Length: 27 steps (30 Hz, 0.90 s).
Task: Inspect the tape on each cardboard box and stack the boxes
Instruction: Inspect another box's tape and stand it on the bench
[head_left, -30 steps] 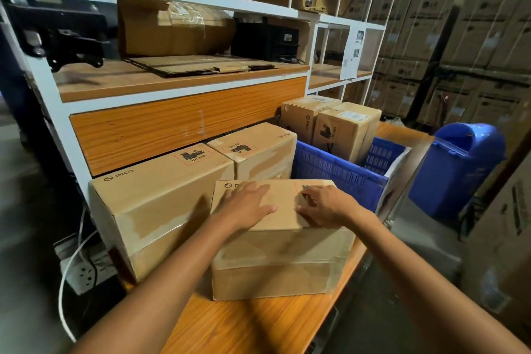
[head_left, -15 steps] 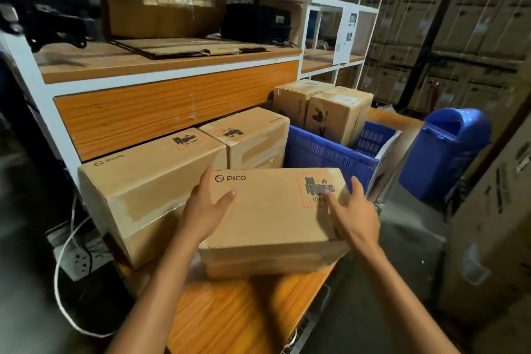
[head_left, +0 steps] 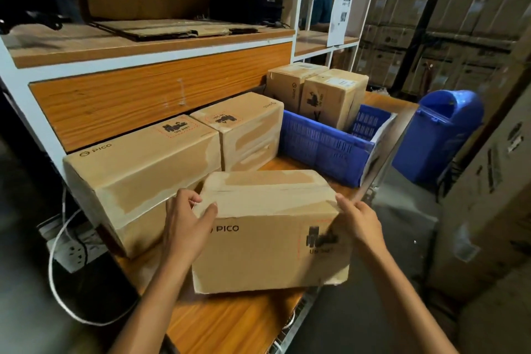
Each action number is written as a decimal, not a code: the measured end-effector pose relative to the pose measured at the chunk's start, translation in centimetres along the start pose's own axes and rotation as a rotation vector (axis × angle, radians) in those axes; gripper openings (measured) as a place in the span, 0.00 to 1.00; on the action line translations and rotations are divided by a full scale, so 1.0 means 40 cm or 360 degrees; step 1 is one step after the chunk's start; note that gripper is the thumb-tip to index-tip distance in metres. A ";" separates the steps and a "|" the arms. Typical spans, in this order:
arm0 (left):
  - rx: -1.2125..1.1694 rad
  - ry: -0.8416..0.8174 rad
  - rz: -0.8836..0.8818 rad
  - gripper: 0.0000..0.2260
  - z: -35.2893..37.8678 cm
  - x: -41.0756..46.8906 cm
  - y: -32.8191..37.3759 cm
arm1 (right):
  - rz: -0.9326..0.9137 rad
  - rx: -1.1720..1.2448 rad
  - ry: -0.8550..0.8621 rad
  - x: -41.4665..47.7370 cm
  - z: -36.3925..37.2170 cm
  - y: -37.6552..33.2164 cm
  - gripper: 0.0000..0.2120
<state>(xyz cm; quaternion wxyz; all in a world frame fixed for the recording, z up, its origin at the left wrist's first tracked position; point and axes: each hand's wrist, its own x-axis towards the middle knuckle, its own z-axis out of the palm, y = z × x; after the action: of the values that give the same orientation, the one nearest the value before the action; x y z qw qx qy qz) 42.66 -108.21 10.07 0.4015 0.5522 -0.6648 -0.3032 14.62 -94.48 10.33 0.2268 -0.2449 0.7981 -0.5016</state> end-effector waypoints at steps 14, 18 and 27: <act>0.0794 -0.0988 0.0437 0.34 0.006 0.053 -0.030 | -0.0939 -0.1001 -0.0717 -0.059 0.223 -0.134 0.30; 0.1083 -0.1053 0.0460 0.28 0.041 0.040 -0.050 | -0.1070 -0.1598 -0.1085 -0.068 0.318 -0.162 0.29; 0.1329 -0.1286 0.0409 0.48 0.015 0.158 0.038 | -0.0957 -0.2063 -0.1240 0.001 0.360 -0.297 0.36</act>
<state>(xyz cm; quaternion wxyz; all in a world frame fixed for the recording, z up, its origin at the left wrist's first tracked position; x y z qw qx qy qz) 40.96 -114.09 12.31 -0.1011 0.4194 -0.8894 -0.1511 25.28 -108.93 15.46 0.1570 -0.6883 0.6939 0.1418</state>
